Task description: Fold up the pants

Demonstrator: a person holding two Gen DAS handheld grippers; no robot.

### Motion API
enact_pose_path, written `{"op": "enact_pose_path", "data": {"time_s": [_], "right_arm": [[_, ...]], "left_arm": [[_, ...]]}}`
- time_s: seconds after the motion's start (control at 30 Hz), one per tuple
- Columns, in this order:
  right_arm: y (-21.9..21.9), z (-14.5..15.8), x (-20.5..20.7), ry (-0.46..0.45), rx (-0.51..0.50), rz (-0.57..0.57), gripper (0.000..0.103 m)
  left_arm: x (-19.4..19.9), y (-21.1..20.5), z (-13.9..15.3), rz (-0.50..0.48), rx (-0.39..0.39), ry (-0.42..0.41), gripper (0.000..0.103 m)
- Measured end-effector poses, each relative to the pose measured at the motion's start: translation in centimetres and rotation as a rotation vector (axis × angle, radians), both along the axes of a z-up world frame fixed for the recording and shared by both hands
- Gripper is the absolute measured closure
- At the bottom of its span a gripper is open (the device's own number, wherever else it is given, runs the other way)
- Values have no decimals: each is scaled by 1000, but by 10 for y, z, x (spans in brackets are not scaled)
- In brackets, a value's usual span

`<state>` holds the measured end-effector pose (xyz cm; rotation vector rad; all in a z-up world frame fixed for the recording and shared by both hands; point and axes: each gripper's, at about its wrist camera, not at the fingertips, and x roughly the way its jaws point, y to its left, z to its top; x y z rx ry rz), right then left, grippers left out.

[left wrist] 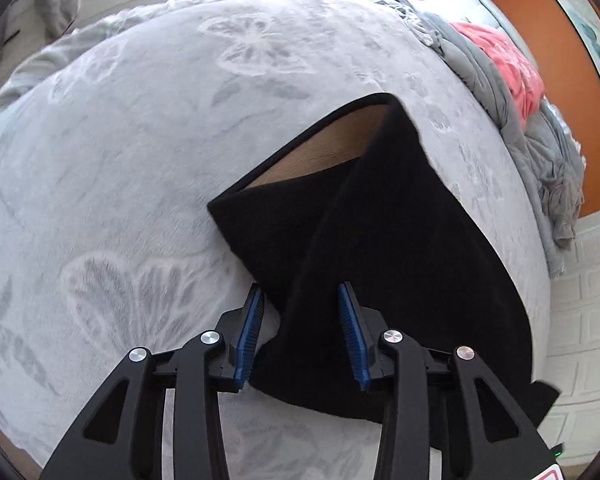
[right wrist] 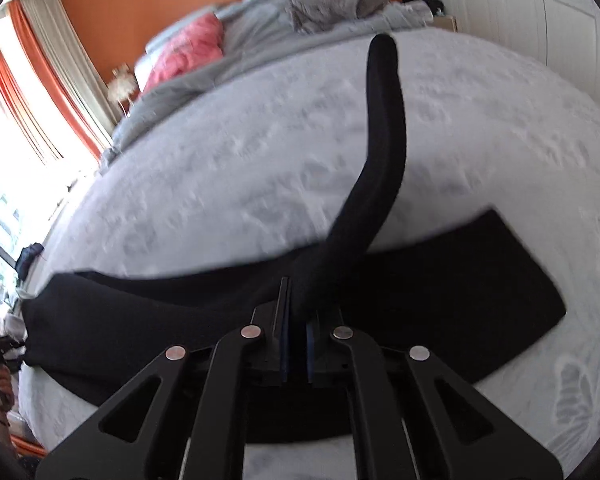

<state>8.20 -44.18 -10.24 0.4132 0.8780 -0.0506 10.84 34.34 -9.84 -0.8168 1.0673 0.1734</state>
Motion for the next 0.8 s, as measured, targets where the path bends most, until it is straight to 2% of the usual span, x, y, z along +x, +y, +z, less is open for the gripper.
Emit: {"op": "enact_pose_path", "data": {"time_s": [0.03,0.1,0.13,0.17,0.23,0.3,0.33,0.5,0.67,0.8], "right_arm": [[-1,-16,-2,30,7,-7,98],[-1,-26,-4,29,33,-22,93],[1,-22,-3,30,25,-21,92],[3,-18,-2,34,20,-13,92],[5,-9,1,21,29,-8,86],[6,-7,2,20,31,-14,39],[7,-6,4,10,17,-32,34],[-1,-16,0,23,31,-46,34],[-11,-23,-12,12,58,-78,34],[-16,-26,-15,0,73,-104,34]], "left_arm": [[-8,1,0,21,-43,-14,64],[-19,-3,8,19,-77,-44,56],[-24,-9,17,7,-75,-71,46],[-27,-14,25,-1,-63,-91,32],[-30,-25,35,5,-45,-118,16],[-24,-33,31,5,-28,-98,16],[-19,-35,27,7,-26,-78,16],[-18,-29,10,62,-114,-32,18],[-61,-18,7,126,-276,-24,17],[-54,-27,-16,106,-410,28,18]]}}
